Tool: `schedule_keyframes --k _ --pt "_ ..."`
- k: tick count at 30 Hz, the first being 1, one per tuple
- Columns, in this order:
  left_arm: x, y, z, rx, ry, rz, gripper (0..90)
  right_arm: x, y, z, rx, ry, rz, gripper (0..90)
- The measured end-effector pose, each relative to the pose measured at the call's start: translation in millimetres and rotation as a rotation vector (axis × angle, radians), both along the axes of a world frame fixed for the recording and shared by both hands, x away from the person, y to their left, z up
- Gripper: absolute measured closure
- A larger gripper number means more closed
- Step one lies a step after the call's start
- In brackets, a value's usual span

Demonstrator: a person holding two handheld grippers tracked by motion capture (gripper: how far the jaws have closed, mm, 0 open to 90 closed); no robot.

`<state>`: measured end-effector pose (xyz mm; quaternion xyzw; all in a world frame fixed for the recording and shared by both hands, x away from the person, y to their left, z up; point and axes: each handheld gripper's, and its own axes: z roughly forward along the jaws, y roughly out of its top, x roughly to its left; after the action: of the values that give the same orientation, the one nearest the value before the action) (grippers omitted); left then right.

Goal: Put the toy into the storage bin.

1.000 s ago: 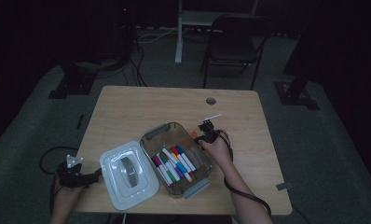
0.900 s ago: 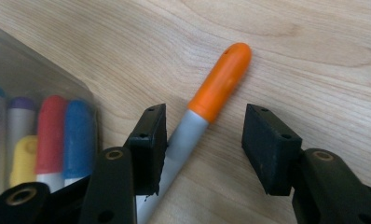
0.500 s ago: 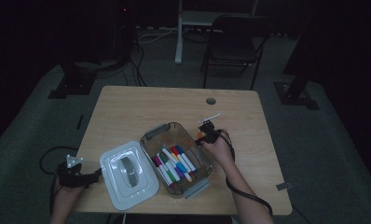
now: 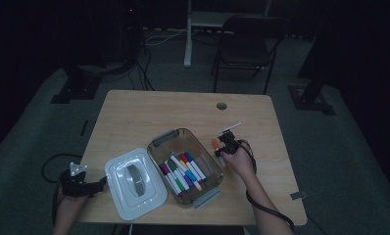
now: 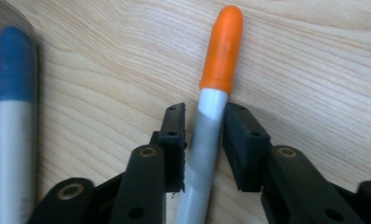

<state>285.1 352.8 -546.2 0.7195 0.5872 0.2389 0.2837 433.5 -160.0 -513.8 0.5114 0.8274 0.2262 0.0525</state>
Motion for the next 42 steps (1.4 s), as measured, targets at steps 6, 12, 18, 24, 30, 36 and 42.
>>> schedule_keyframes --k 6,12,18,24,30,36,42 --pt "0.0 0.0 0.0 0.000 0.000 0.000 2.2 -2.8 -5.9 0.2 -0.010 -0.003 -0.011 77.0" --pt "0.0 0.0 0.0 0.000 0.000 0.000 2.2 -7.3 -16.8 15.2 0.056 -0.012 -0.055 77.0" --pt "0.0 0.0 0.0 0.000 0.000 0.000 2.2 -15.6 -26.3 42.1 0.108 -0.016 -0.074 77.0" --pt "0.0 0.0 0.0 0.000 0.000 0.000 2.2 -27.6 -27.1 72.4 0.156 -0.050 -0.081 77.0" --pt "0.0 0.0 0.0 0.000 0.000 0.000 2.2 -40.8 -15.2 100.7 0.220 -0.087 -0.049 77.1" --pt "0.1 -0.3 -0.2 -0.003 -0.003 0.003 2.2 -52.7 6.0 127.6 0.274 -0.115 0.035 77.0" --pt "0.1 0.0 0.0 0.001 -0.001 0.000 2.2 -63.1 33.6 144.1 0.290 -0.128 0.117 77.0"
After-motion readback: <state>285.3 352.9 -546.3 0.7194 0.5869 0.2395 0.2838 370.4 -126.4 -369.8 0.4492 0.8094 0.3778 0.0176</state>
